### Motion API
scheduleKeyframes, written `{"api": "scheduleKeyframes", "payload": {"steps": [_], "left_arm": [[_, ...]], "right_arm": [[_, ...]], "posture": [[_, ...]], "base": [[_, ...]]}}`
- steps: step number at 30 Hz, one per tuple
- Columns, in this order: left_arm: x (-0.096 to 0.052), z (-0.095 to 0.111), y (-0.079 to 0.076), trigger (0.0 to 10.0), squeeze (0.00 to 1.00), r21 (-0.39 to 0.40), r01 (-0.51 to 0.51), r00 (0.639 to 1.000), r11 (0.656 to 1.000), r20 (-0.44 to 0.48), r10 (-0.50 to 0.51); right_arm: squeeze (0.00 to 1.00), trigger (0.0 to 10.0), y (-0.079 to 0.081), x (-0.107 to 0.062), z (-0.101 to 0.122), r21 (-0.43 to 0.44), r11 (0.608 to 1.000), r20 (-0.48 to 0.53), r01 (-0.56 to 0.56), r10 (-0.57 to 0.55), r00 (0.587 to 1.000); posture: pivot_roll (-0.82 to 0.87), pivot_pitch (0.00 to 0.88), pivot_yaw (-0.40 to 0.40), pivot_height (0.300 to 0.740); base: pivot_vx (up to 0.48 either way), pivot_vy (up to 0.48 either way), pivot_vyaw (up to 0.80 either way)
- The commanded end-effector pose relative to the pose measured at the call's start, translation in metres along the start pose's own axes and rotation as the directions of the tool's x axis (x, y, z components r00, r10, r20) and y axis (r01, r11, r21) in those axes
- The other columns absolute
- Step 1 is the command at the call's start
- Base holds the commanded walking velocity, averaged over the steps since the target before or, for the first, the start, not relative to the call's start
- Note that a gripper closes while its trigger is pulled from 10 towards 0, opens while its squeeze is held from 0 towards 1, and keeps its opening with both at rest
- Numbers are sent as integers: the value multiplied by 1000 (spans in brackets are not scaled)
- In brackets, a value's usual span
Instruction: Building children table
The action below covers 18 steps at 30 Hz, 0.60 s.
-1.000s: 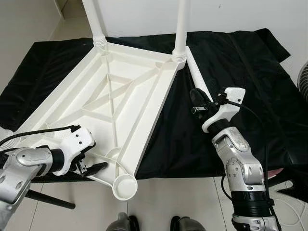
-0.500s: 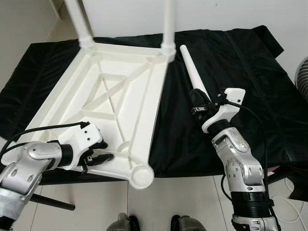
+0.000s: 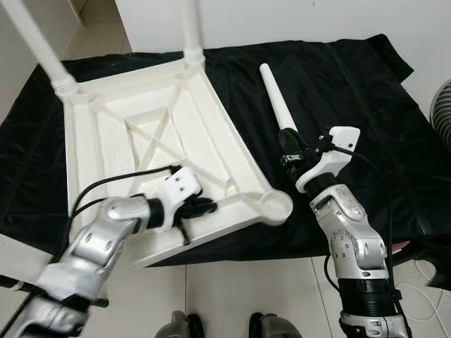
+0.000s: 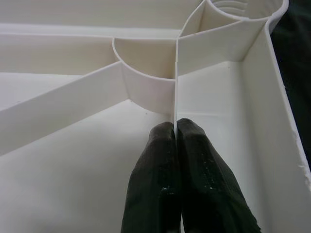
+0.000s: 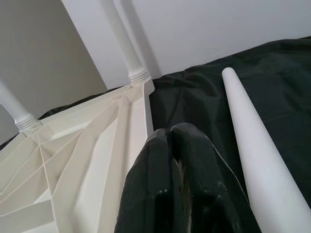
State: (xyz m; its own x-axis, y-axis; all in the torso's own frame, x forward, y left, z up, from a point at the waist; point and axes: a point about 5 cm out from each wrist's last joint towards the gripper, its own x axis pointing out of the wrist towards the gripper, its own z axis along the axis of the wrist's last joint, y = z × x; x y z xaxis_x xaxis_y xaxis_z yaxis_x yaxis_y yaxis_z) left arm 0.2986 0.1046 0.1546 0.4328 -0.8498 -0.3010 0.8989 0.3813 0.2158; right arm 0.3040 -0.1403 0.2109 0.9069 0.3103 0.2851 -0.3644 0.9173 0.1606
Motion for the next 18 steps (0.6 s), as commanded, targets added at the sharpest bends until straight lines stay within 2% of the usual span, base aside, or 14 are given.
{"api": "scheduleKeyframes", "payload": {"steps": [1,3,5,6,8,12,13,18], "left_arm": [[12,-1,7,10000,0,3,-172,985,985,22,172],[23,2,6,10000,0,19,-163,986,986,34,162],[25,2,5,10000,0,29,-154,988,988,36,153],[26,2,5,10000,1000,4,-145,988,989,44,145],[26,3,5,10000,1000,-27,-135,989,990,54,136],[24,4,4,10000,1000,-18,-125,991,992,54,126],[20,5,2,10000,0,14,-105,993,994,47,104],[12,9,-3,10000,0,38,-51,997,998,52,49]], "right_arm": [[0,10000,3,1,-1,8,1000,-3,-4,4,1000],[0,10000,3,2,-1,7,1000,-1,4,-4,1000],[0,10000,3,2,0,6,1000,0,8,-8,1000],[0,10000,3,2,0,5,1000,1,10,-10,1000],[0,10000,2,3,1,2,1000,2,18,-18,1000],[0,10000,-1,4,1,-10,999,-6,40,-40,999],[0,10000,-6,7,0,-44,996,-35,77,-78,996],[0,10000,-14,13,1,-103,986,-57,128,-135,989]], "posture": [[-136,165,64,740],[-146,167,60,740],[-146,167,60,740],[-150,168,61,740],[-151,168,59,740],[-149,168,59,740],[-144,165,60,740],[-138,163,57,740]], "base": [[0,0,0],[0,0,0],[0,0,0],[0,0,0],[0,0,0],[0,0,0],[0,0,0],[0,0,0]]}}
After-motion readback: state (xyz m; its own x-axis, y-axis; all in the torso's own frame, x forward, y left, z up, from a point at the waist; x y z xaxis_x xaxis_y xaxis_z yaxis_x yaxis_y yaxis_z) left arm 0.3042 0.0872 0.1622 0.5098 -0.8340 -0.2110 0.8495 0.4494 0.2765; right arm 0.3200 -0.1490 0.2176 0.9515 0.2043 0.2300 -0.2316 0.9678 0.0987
